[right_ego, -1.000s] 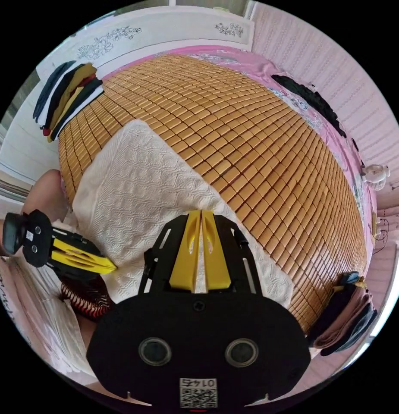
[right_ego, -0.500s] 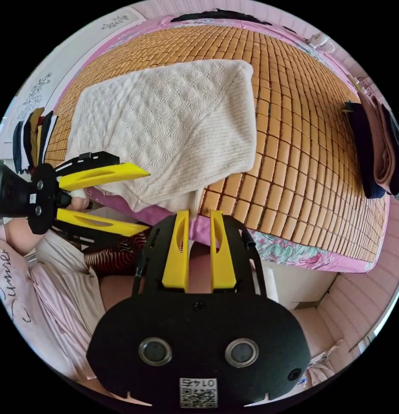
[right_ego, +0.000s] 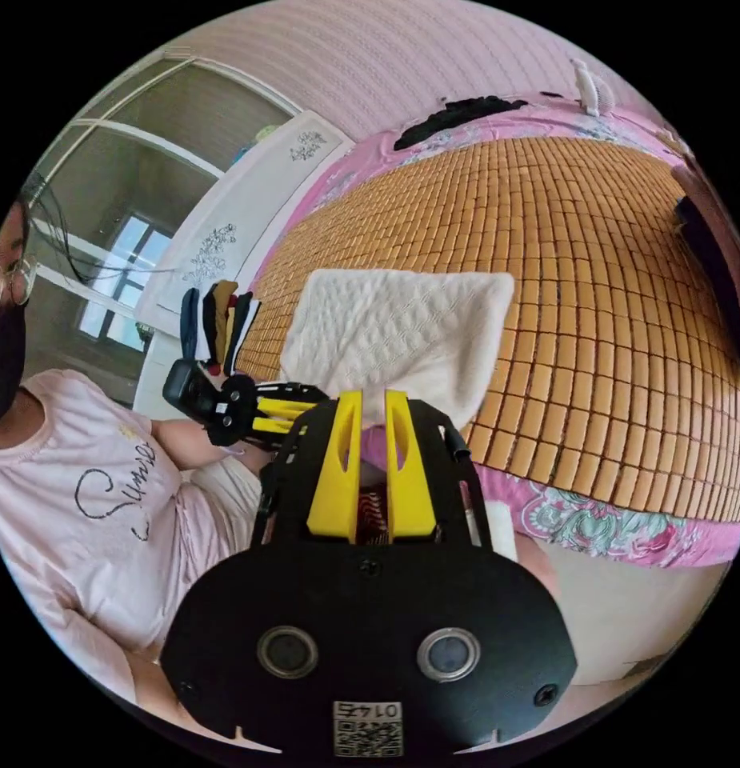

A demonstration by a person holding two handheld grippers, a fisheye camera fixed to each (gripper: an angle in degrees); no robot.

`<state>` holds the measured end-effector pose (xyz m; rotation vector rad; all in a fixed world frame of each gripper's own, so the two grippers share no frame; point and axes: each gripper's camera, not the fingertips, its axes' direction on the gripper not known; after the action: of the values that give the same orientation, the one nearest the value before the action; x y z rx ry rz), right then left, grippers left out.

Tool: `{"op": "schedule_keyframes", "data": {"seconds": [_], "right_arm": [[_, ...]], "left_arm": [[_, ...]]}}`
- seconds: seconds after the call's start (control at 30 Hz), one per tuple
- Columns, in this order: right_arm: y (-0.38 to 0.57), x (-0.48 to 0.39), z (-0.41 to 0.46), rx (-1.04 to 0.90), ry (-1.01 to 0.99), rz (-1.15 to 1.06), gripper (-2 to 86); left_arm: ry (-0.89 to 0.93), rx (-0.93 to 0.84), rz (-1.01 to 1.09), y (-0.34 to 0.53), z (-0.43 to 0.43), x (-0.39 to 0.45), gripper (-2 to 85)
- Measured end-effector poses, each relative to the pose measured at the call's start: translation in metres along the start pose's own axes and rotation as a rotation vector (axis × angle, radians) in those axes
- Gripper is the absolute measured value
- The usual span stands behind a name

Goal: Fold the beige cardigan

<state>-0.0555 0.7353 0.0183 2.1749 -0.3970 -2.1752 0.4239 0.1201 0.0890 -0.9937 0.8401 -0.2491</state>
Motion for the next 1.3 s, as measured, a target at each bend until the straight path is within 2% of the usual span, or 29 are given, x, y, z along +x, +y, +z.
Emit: {"op": "schedule_keyframes", "data": {"seconds": [0.1,0.13,0.23,0.33,0.5,0.57,0.67,0.8,0.9,1.0,1.13,1.23,1.3], "right_arm": [[0.002,0.041,0.000,0.112,0.165,0.190,12.2],[0.002,0.056,0.012,0.097,0.149,0.248,12.1],[0.007,0.081,0.041,0.047,-0.019,0.266,8.0],[0.025,0.094,0.028,0.149,-0.179,0.284,5.2],[0.032,0.083,-0.034,0.328,-0.257,0.192,2.9],[0.021,0.067,-0.057,0.364,-0.227,0.123,2.8],[-0.016,0.029,-0.068,0.352,-0.185,-0.005,3.3],[-0.089,-0.031,0.010,0.224,-0.219,-0.173,6.6],[-0.123,-0.049,0.093,0.014,-0.165,-0.202,7.8],[-0.115,-0.050,0.094,0.092,-0.162,-0.227,8.9],[-0.074,-0.020,0.056,0.250,0.004,-0.158,11.0],[-0.034,0.015,0.051,0.277,0.129,-0.018,15.0],[-0.012,0.034,0.057,0.279,0.136,0.068,18.0]], "left_arm": [[0.026,0.000,-0.010,0.029,-0.032,0.002,-0.1],[0.020,-0.010,-0.012,0.040,-0.042,0.003,-0.2],[0.011,-0.021,-0.036,0.062,-0.063,0.002,-0.4],[0.007,0.002,-0.077,0.075,-0.078,-0.004,-0.5],[0.098,0.120,-0.104,0.078,-0.101,-0.013,-0.7],[0.213,0.262,-0.206,0.082,-0.116,-0.027,-0.7],[0.269,0.404,-0.329,0.096,-0.136,-0.051,-0.4],[0.123,0.385,-0.462,0.129,-0.158,-0.074,0.9],[-0.049,0.197,-0.589,0.165,-0.168,-0.092,2.7],[-0.150,0.147,-0.646,0.194,-0.190,-0.103,4.1],[-0.253,0.150,-0.642,0.200,-0.204,-0.124,6.5],[-0.217,0.199,-0.609,0.185,-0.187,-0.151,11.5],[-0.185,0.205,-0.590,0.171,-0.167,-0.169,15.8]]}}
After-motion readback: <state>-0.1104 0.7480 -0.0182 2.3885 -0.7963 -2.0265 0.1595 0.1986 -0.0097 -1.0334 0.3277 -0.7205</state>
